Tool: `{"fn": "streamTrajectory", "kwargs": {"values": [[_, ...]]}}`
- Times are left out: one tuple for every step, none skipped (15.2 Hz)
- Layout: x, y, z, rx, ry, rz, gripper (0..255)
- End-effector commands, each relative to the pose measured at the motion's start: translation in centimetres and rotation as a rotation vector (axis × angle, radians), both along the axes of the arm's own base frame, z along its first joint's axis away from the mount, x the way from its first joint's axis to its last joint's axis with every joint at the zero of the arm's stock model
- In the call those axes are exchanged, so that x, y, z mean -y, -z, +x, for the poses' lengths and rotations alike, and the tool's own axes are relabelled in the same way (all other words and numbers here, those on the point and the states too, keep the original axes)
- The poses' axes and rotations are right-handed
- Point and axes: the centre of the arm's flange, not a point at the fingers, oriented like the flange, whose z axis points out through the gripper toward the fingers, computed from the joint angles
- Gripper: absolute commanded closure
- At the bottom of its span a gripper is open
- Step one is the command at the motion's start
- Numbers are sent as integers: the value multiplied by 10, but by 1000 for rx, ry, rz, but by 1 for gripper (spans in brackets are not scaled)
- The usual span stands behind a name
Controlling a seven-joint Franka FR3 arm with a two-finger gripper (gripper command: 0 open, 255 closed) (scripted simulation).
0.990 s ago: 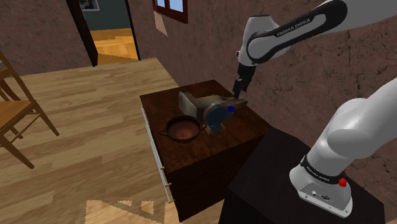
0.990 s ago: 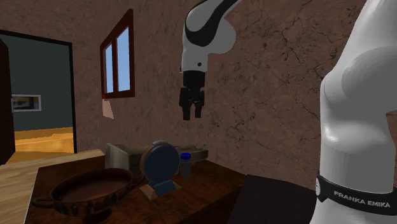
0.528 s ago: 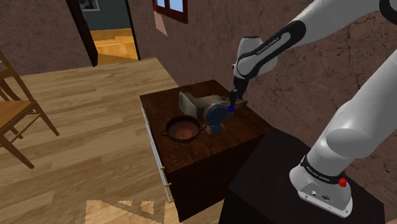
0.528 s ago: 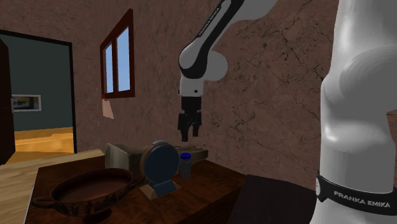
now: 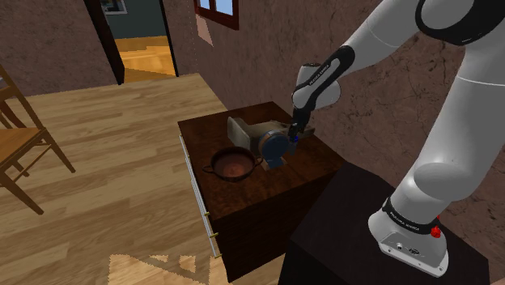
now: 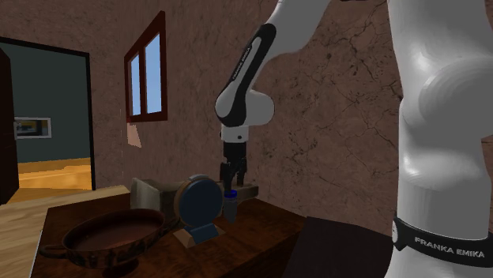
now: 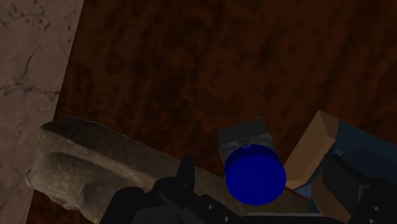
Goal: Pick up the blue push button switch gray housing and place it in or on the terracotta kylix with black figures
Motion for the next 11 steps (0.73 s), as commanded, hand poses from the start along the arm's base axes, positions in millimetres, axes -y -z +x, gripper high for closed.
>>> {"fn": "streamTrajectory", "kwargs": {"values": [[1, 12, 1, 1, 0, -1, 0], [1, 17, 1, 1, 0, -1, 0], [1, 22, 1, 1, 0, -1, 0], [1, 27, 1, 1, 0, -1, 0], [1, 36, 1, 1, 0, -1, 0], [1, 36, 1, 1, 0, -1, 0], [1, 36, 1, 1, 0, -1, 0], [1, 36, 1, 1, 0, -1, 0], [1, 36, 1, 1, 0, -1, 0], [1, 36, 1, 1, 0, -1, 0], [1, 36, 1, 1, 0, -1, 0]]}}
